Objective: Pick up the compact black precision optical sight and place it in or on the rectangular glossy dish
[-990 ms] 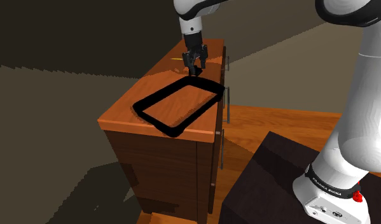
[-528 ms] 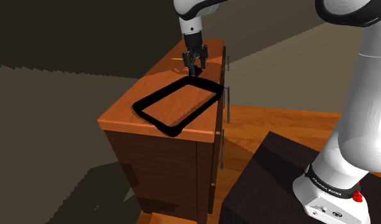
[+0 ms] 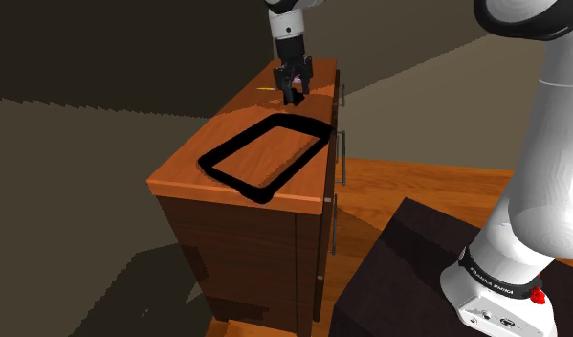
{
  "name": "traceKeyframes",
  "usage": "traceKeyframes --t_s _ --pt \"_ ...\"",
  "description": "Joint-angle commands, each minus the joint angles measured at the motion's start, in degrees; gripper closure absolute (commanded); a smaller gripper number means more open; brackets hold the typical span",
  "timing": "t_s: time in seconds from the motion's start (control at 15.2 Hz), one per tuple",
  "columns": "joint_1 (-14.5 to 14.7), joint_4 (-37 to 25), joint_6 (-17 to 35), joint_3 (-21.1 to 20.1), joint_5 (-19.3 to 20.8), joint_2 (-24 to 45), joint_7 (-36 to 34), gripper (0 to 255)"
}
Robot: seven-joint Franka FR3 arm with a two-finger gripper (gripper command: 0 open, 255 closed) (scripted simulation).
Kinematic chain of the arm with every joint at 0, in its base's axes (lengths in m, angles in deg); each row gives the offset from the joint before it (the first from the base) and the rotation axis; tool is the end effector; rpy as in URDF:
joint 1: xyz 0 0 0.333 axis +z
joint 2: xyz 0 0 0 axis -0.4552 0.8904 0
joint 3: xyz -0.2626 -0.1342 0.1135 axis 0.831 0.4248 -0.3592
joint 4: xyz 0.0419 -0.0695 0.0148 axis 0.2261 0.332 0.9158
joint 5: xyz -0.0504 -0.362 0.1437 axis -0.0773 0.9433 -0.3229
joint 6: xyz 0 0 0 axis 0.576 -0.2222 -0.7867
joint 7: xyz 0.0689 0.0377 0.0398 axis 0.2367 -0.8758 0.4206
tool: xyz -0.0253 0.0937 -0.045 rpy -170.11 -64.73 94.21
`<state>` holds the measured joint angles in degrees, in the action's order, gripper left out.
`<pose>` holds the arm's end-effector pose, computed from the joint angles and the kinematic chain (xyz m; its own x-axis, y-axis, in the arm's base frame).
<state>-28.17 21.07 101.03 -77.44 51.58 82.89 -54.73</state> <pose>0.6185 -0.0318 0.5288 0.9885 -0.0310 -0.1482 -0.0225 -0.9980 0.0590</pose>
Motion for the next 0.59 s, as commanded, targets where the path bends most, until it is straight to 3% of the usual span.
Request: traceKeyframes --t_s 0.0,0.53 --pt "0.0 -1.9 -1.6 0.0 0.0 0.3 0.1 255" --pt "0.0 -10.3 -8.5 0.0 0.0 1.8 0.5 255"
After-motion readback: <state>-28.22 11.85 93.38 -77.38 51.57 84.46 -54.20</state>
